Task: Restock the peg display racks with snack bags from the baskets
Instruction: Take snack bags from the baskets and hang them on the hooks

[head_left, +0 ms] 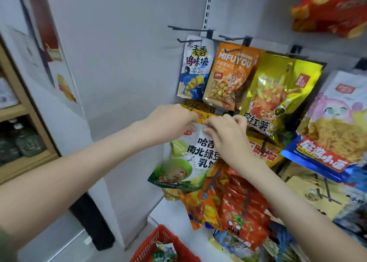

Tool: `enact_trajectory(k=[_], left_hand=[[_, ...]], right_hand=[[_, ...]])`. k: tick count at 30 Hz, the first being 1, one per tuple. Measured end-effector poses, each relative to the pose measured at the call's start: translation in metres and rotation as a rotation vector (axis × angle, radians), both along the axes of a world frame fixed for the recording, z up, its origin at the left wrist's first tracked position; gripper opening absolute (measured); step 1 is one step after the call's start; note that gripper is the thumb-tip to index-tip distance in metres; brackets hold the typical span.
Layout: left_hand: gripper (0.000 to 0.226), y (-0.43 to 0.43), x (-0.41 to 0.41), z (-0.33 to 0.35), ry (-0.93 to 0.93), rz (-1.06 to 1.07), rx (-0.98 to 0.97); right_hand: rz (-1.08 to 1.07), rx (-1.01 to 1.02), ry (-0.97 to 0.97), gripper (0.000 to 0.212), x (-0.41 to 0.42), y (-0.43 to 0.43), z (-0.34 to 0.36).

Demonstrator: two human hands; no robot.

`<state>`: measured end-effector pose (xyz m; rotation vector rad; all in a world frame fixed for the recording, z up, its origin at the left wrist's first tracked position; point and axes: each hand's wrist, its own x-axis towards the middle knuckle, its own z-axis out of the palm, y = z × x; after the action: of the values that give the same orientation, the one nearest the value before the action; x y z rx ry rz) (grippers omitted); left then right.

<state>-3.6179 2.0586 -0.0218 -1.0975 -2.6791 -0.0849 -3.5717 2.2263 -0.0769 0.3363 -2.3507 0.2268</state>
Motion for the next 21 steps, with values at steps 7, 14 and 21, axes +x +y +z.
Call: enact_trajectory(k=[7, 14, 21], left_hand=[[0.018, 0.001, -0.045, 0.074, 0.113, -0.086, 0.219], [0.020, -0.002, -0.092, 0.177, 0.339, -0.213, 0.443], [0.028, 0.013, -0.128, 0.279, 0.727, -0.317, 0.626]], right_hand=[[-0.017, -0.050, 0.080, 0.015, -0.041, 0.001, 0.088], [-0.142, 0.009, 0.350, 0.019, -0.080, -0.005, 0.200], [-0.225, -0.065, 0.443, 0.018, -0.095, -0.011, 0.312]])
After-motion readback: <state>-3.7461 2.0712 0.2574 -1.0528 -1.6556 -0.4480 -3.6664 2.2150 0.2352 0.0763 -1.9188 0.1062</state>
